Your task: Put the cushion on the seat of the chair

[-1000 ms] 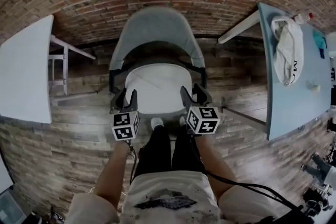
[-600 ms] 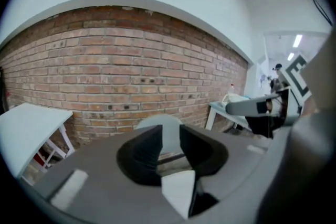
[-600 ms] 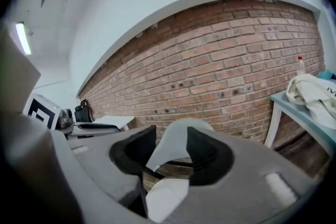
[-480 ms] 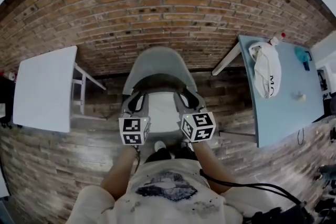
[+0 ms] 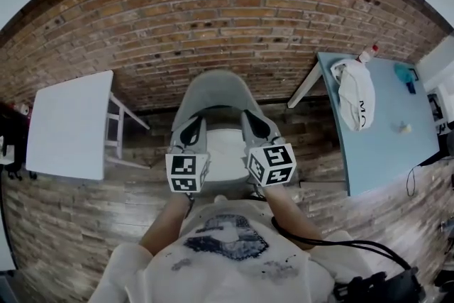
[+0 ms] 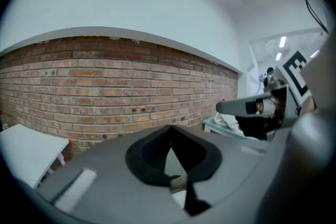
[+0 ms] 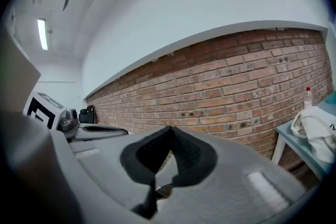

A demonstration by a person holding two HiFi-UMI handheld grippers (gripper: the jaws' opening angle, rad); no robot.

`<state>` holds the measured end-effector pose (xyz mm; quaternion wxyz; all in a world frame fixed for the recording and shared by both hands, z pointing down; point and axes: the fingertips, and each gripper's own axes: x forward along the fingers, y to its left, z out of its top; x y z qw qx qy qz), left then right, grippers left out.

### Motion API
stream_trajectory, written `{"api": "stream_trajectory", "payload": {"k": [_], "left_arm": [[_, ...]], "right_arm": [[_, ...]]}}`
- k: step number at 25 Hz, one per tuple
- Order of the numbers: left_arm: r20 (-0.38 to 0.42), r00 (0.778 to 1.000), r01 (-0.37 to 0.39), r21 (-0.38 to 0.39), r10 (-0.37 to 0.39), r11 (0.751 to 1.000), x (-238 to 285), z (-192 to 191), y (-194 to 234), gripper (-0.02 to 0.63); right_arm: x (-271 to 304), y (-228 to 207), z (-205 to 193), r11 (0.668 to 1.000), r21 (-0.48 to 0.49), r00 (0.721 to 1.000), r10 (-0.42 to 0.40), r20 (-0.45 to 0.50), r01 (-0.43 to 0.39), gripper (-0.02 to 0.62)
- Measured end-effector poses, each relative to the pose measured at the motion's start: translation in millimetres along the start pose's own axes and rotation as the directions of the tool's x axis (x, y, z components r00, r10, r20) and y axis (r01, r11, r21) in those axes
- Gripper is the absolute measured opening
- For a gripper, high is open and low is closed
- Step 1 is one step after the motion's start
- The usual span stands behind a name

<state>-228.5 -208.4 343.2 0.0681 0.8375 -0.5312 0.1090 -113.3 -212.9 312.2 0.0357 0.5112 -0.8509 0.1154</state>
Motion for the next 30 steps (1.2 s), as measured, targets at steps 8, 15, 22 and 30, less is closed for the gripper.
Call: {"api": "stream_trajectory", "payload": {"k": [8,15,22,30], "left_arm": [[0.036,0.999,-0.010,0.006,0.009,1.000,-6,21,-3,-0.009],[0.027,1.000,-0.015,-0.007,0.016,1.000,-16,15,-8,-0.009],[0.039,0.999,-0.015,0.000,0.015,1.000,-23,18,-10,-0.009],[0.044,0.999,-0.014,-0.005,0.014,1.000,-26,20,-8,-0.009]], "right_arm": [[-8,1,0,1.000,-0.011,1.000,0.004,-0.014,-0.004,-0.002],[-19,1,-3,1.000,-0.009,1.000,-0.010,-0.015,0.010,-0.002],[-26,4,-2,1.000,-0.012,1.000,-0.016,0.000,0.016,-0.003],[-26,8,0,1.000,-0.007,1.000,-0.012,0.000,0.012,-0.003]]}}
